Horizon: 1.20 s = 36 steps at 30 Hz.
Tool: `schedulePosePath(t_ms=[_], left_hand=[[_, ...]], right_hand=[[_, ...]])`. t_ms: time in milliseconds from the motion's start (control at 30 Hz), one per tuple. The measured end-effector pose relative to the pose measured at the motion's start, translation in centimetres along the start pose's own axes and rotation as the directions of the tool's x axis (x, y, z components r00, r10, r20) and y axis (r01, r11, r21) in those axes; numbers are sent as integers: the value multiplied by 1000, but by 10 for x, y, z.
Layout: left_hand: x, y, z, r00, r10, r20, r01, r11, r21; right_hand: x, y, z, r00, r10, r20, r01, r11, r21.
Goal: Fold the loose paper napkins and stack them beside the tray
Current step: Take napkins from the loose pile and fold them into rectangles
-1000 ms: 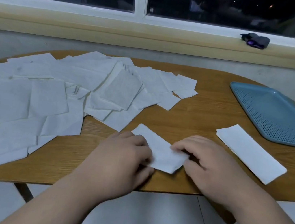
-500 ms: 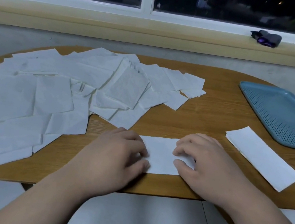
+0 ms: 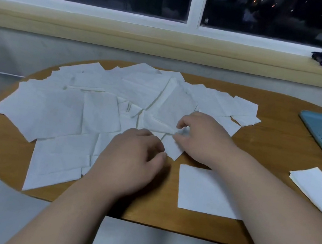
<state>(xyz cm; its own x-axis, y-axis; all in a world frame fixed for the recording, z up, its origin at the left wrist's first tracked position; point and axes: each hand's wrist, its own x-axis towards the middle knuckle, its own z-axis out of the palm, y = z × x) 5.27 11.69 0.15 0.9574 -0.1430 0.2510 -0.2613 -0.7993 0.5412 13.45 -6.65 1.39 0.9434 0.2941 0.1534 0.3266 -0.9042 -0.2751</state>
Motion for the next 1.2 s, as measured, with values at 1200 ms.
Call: schedulePosePath(t_ms=[1200], left_hand=[[11, -1, 6, 998, -43, -47, 40, 997, -65]], right_hand=[[-4, 10, -13, 992, 101, -74, -92, 988, 123]])
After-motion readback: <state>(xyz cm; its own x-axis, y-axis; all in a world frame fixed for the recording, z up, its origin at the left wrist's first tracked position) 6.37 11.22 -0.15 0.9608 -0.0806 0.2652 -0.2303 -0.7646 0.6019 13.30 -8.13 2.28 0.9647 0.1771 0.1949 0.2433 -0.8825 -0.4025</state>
